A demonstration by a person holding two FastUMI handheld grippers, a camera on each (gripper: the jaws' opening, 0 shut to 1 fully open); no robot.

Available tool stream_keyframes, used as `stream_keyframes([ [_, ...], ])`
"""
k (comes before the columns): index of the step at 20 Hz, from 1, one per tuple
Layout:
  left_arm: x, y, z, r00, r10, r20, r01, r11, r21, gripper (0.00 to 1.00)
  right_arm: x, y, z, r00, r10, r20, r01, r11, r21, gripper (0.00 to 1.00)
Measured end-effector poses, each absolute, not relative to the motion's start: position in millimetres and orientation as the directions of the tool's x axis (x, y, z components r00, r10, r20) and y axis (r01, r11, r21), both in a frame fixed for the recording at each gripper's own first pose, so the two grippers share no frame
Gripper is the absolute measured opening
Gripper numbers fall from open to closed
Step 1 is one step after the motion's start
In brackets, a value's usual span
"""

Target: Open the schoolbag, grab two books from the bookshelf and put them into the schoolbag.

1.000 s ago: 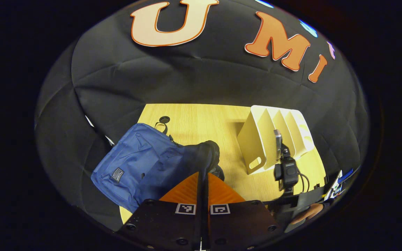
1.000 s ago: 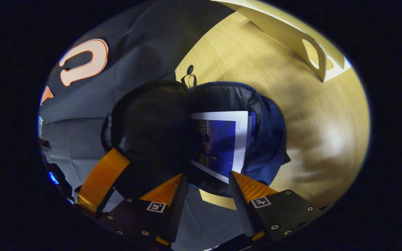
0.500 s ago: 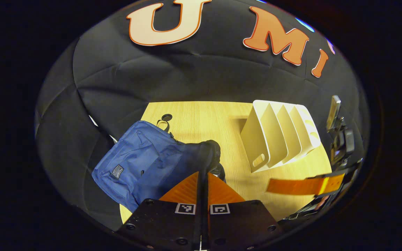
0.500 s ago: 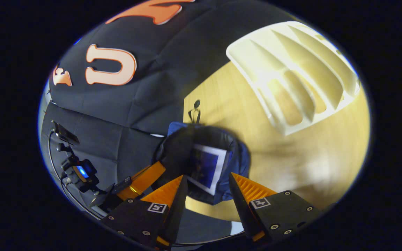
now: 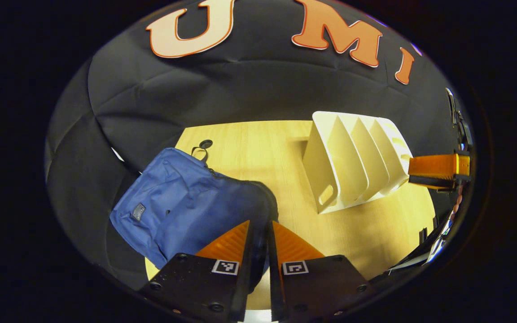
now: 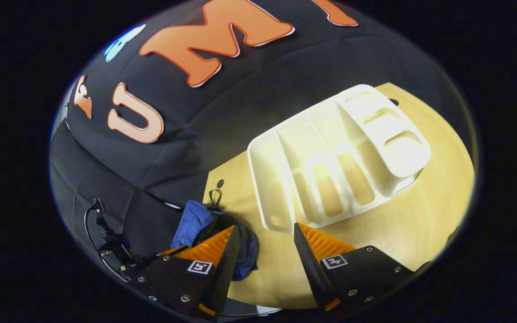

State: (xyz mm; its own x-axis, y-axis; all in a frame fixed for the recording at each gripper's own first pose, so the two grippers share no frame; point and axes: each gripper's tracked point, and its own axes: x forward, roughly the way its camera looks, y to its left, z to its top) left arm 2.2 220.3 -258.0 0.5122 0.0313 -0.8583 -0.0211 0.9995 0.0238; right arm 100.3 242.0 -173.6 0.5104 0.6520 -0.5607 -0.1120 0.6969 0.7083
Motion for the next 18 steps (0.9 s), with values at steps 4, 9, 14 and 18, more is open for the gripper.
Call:
stream_keyframes([
  [4, 11.4, 192.0, -253.4, 0.554, 0.038, -0.831, -0.035, 0.999, 0.022, 0.22, 119.6, 207.0, -168.1, 0.543, 0.647, -0.535, -0.085, 0.677, 0.731, 0.73],
  [9, 56.3, 138.2, -206.2, 0.742, 0.0, -0.671, 0.027, 0.999, 0.03, 0.41, 137.5, 171.0, -158.6, 0.623, 0.597, -0.505, -0.141, 0.721, 0.678, 0.73],
  [14, 91.3, 87.4, -164.7, 0.852, -0.033, -0.522, 0.08, 0.995, 0.067, 0.61, 156.2, 146.1, -138.3, 0.731, 0.533, -0.426, -0.197, 0.763, 0.616, 0.73],
  [18, 115.9, 56.3, -137.6, 0.917, -0.059, -0.395, 0.084, 0.995, 0.045, 0.68, 166.2, 129.1, -133.3, 0.8, 0.466, -0.378, -0.208, 0.807, 0.552, 0.73],
])
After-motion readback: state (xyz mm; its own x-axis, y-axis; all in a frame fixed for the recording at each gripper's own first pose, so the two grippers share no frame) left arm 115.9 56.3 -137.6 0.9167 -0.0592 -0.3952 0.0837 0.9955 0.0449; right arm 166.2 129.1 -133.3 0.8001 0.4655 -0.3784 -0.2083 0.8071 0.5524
